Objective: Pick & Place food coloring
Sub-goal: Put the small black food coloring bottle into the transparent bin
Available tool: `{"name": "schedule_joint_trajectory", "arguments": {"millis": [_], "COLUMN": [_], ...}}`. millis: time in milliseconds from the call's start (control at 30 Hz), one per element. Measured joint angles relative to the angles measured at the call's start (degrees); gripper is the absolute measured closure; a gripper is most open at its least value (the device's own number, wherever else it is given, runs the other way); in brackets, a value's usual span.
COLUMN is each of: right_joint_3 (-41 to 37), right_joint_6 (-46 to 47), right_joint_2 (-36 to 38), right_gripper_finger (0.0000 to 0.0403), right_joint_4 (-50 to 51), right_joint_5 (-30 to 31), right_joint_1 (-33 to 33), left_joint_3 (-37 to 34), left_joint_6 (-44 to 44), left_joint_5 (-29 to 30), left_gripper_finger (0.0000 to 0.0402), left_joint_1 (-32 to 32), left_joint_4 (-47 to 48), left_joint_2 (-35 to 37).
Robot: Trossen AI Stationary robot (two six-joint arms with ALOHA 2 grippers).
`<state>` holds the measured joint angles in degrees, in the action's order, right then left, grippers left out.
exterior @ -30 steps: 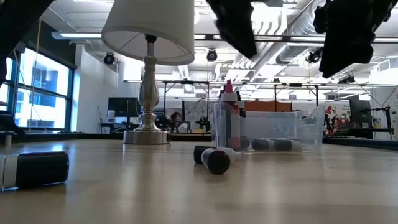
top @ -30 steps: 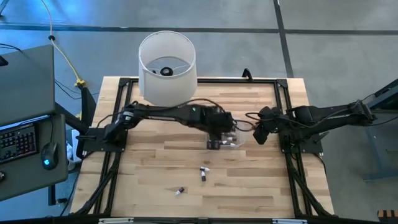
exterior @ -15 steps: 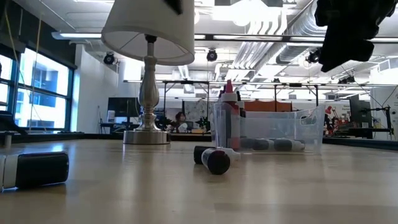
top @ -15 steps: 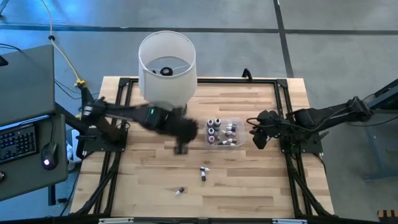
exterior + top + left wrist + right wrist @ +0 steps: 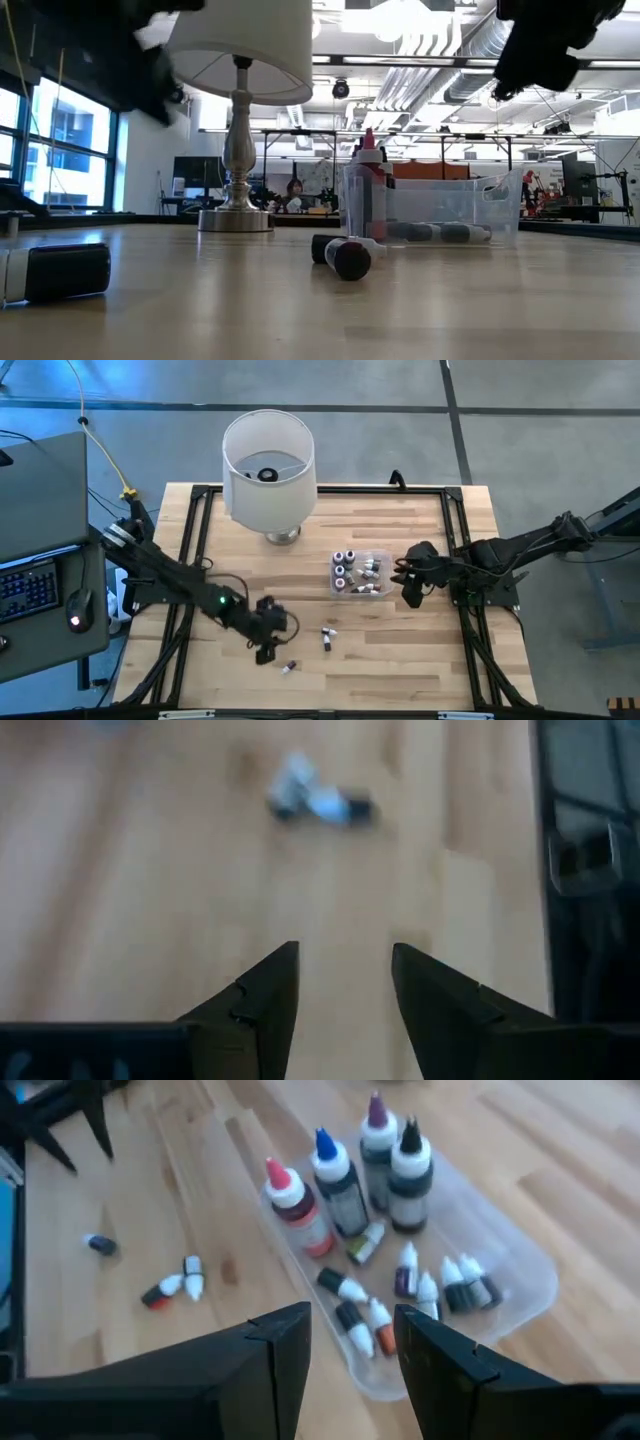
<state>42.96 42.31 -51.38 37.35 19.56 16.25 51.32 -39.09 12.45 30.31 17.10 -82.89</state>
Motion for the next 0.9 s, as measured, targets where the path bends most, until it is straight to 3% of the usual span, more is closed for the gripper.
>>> {"name": "schedule_joint_trajectory", "arguments": {"millis": [133, 433, 567, 767, 900], "right_joint_3": [0.01, 0.04, 0.04, 0.04, 0.04], "right_joint_6": [-4.22, -5.59, -12.18, -20.40, -22.59], "right_joint_2": [-0.13, -0.37, -0.37, -0.39, -0.43], "right_gripper_finger": [0.0265, 0.0265, 0.0265, 0.0265, 0.0265], "right_joint_4": [-3.07, -11.09, -12.18, -12.85, -13.43], "right_joint_5": [2.37, 5.59, 6.05, 11.92, 11.71], "right_joint_1": [-0.10, -0.14, -0.14, -0.22, -0.26], "left_joint_3": [-3.54, -3.56, -3.55, -3.56, -3.56], "left_joint_6": [0.98, 3.92, 3.69, -0.21, -2.11], "left_joint_5": [-4.23, -3.98, -3.93, 4.80, 4.53], "left_gripper_finger": [0.0241, 0.0241, 0.0241, 0.0241, 0.0241], "left_joint_1": [2.75, 9.06, 9.50, 9.44, 8.99], "left_joint_4": [-4.25, -11.45, -13.37, -15.00, -14.47], "left_joint_2": [-3.95, -8.93, -9.01, -9.01, -9.01]}}
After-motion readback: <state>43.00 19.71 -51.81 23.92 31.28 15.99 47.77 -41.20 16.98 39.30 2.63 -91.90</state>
